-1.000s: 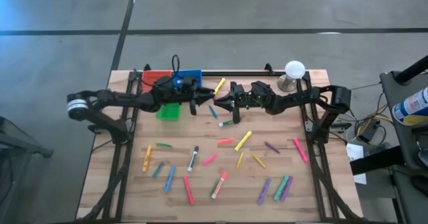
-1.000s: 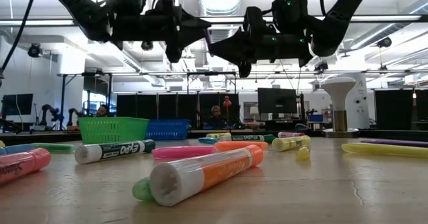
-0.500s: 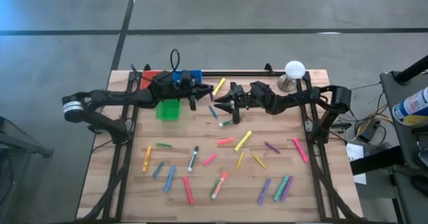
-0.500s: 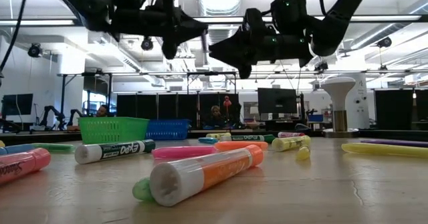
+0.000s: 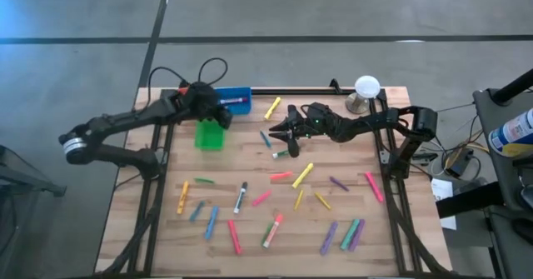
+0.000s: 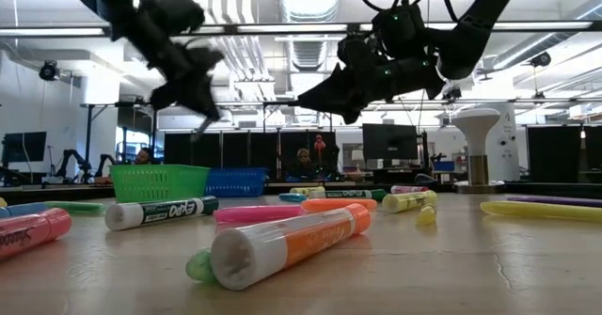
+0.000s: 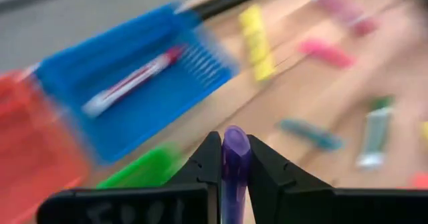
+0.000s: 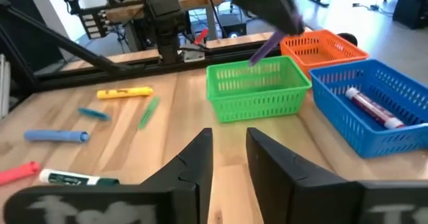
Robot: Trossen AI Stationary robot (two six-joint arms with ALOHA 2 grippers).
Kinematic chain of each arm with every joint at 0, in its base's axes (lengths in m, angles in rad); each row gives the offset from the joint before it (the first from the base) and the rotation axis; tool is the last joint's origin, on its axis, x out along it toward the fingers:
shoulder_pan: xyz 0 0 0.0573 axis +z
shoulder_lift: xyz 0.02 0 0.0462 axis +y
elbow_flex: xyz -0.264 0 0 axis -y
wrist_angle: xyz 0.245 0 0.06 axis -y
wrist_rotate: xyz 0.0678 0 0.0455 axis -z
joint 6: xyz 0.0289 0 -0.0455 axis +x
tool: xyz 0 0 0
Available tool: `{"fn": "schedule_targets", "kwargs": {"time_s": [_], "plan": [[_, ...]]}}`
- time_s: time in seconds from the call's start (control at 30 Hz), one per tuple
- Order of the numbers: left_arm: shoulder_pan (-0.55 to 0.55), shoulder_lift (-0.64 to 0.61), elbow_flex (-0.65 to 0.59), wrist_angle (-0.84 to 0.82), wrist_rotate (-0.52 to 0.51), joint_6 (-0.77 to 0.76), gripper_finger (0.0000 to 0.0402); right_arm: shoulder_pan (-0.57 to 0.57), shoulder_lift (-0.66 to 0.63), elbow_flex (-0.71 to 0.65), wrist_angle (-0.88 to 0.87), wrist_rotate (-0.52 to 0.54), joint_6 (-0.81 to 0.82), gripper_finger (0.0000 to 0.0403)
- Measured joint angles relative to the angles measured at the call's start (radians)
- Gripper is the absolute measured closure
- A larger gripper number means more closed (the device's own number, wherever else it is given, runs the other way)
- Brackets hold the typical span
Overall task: Pick & Place Markers
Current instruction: Put the purple pen into the green bin, then put the yellow highlighter into the orange bin
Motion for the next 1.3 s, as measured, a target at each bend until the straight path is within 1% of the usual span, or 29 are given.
{"fn": "schedule_targets", "kwargs": {"time_s": [0.07, 0.13, 0.23, 0.43, 0.53, 0.77, 0.9, 1.0, 1.13, 1.23, 1.3], "plan": [[0.027, 0.019, 0.000, -0.061, -0.021, -0.001, 0.0364, 0.000, 0.000, 0.000, -0.003, 0.001, -0.015, 0.0328], [0.050, 0.048, 0.000, -0.114, -0.021, -0.001, 0.0363, 0.000, 0.000, 0.000, -0.013, 0.001, -0.023, 0.0335], [0.073, 0.097, 0.000, -0.155, -0.021, 0.000, 0.0362, 0.000, 0.000, 0.000, -0.028, 0.001, -0.040, 0.0341], [0.088, 0.177, 0.000, -0.179, -0.020, -0.010, 0.0361, 0.000, 0.000, -0.001, -0.027, 0.001, -0.046, 0.0344], [0.089, 0.204, 0.000, -0.186, -0.019, -0.027, 0.0354, 0.001, 0.000, -0.001, -0.037, 0.001, -0.058, 0.0344], [0.089, 0.213, 0.000, -0.187, -0.038, -0.024, 0.0315, 0.001, 0.000, -0.001, -0.048, 0.001, -0.062, 0.0344], [0.089, 0.201, 0.015, -0.213, -0.036, -0.008, 0.0309, 0.001, 0.000, -0.001, -0.048, 0.001, -0.063, 0.0344], [0.088, 0.185, 0.049, -0.269, -0.029, 0.018, 0.0309, 0.001, 0.000, -0.001, -0.048, 0.001, -0.065, 0.0344], [0.038, 0.147, 0.102, -0.343, 0.004, 0.017, 0.0318, 0.001, 0.000, -0.001, -0.048, 0.001, -0.070, 0.0345], [-0.041, 0.118, 0.127, -0.379, 0.007, -0.016, 0.0337, 0.001, 0.000, -0.001, -0.052, -0.001, -0.085, 0.0346], [-0.108, 0.105, 0.134, -0.393, 0.007, -0.061, 0.0354, 0.001, 0.000, -0.001, -0.081, -0.030, -0.111, 0.0348]]}}
